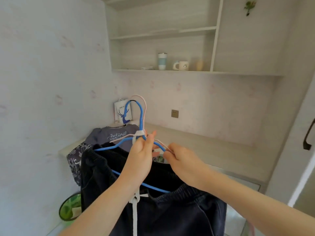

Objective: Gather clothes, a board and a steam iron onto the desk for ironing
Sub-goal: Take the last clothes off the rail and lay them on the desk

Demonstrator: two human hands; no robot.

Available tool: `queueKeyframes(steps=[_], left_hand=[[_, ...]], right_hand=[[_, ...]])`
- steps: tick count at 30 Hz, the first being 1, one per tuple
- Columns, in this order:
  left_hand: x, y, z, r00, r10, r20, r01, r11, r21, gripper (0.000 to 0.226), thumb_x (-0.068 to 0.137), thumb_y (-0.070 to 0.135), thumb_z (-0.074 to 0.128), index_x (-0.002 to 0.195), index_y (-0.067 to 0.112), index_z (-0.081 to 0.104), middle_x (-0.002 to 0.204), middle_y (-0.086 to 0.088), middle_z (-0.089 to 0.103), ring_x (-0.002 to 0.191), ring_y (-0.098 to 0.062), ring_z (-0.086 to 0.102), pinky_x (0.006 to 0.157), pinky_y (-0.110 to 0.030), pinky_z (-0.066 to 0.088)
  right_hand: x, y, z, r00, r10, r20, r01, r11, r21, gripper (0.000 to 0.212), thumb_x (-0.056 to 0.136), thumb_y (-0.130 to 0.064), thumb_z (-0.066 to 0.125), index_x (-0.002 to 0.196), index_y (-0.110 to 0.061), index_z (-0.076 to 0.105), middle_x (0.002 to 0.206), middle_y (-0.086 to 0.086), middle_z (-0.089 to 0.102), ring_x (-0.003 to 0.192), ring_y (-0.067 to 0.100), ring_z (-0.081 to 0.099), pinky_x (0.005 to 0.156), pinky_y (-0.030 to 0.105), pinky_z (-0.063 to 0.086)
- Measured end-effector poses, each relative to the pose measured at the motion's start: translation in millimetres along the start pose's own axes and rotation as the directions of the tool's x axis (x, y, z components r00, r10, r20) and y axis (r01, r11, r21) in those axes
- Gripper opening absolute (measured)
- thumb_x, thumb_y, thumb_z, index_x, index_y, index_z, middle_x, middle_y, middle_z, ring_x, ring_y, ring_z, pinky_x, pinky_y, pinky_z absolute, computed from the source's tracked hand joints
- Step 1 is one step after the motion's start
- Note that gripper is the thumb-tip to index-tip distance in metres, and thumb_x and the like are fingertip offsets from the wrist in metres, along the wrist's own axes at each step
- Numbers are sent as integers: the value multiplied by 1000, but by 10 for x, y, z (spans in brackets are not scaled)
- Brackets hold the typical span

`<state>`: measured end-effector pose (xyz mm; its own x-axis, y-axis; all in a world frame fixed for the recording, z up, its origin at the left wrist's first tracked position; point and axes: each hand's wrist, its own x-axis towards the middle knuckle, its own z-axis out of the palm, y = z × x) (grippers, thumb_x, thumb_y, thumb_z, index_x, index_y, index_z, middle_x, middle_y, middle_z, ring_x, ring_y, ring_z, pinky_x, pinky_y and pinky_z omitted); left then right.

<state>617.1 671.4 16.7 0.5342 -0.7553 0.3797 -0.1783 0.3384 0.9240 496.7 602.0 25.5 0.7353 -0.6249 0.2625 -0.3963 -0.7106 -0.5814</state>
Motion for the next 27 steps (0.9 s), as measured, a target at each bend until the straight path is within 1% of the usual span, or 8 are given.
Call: queueKeyframes(steps=[5, 10, 14, 17, 19, 21, 23, 27], left_hand=[[299, -186, -384, 995, -97, 4, 97, 994, 60, 19, 98, 32, 47, 110, 35, 62, 94, 24, 54, 92, -5, 68, 77, -23, 57], [680, -305, -760, 979, -196, 59, 180, 961, 209, 31, 99, 19, 47, 128, 17, 55, 110, 13, 62, 93, 2, 66, 66, -12, 53], [952, -471, -1018, 979, -201, 9, 192, 947, 259, 47, 97, 13, 49, 143, 15, 39, 115, 1, 68, 94, -9, 69, 76, -21, 57], [1197, -613, -1290, 983, -133, -127, 160, 960, 231, 25, 97, 13, 50, 117, 6, 64, 81, -7, 75, 69, -21, 72, 61, -26, 59], [1382, -752, -1515, 958, -7, -285, 87, 959, 269, 21, 97, 11, 49, 95, 8, 70, 67, -8, 72, 54, -23, 68, 50, -24, 55], [1589, -916, -1748, 893, 166, -419, 31, 905, 425, 19, 94, 12, 53, 88, 19, 69, 66, -2, 70, 54, -12, 63, 52, -17, 51], [1824, -1092, -1973, 852, 283, -439, 48, 794, 605, 10, 91, 19, 59, 92, 26, 66, 77, 8, 67, 70, -2, 60, 64, -11, 46], [2321, -1391, -2375, 920, 277, -278, 98, 524, 846, 19, 93, 32, 54, 104, 24, 67, 100, 14, 64, 96, -6, 53, 85, -25, 41]], right_hand=[[461, -9, 383, 999, 43, -11, -42, 995, 94, 37, 98, -40, 42, 66, -23, 40, 56, -10, 40, 40, 2, 38, 45, 11, 35], [992, 18, 639, 998, 56, -42, -46, 976, 213, 38, 96, -43, 46, 69, -15, 46, 59, -7, 39, 47, 6, 32, 45, 12, 33], [1477, 144, 768, 999, 29, -31, -22, 974, 228, 36, 95, -42, 49, 70, -16, 51, 60, -9, 44, 54, 7, 38, 51, 19, 32], [1874, 275, 833, 1000, 15, -24, -9, 972, 236, 39, 93, -43, 51, 70, -12, 54, 61, -7, 48, 56, 8, 41, 55, 23, 34], [2150, 364, 856, 1000, 0, -17, 4, 968, 252, 39, 92, -44, 52, 72, -11, 57, 61, -6, 49, 53, 4, 40, 52, 17, 34], [2439, 448, 849, 1000, -26, -9, 28, 970, 243, 39, 92, -44, 53, 66, -15, 54, 57, -8, 45, 48, 3, 37, 48, 14, 33], [2738, 520, 819, 998, -60, 8, 56, 968, 243, 40, 92, -44, 53, 61, -18, 49, 52, -10, 40, 47, 4, 34, 49, 17, 30], [3315, 620, 770, 993, -108, 51, 87, 948, 307, 44, 91, -45, 54, 55, -22, 42, 44, -15, 38, 46, 4, 32, 53, 23, 30]])
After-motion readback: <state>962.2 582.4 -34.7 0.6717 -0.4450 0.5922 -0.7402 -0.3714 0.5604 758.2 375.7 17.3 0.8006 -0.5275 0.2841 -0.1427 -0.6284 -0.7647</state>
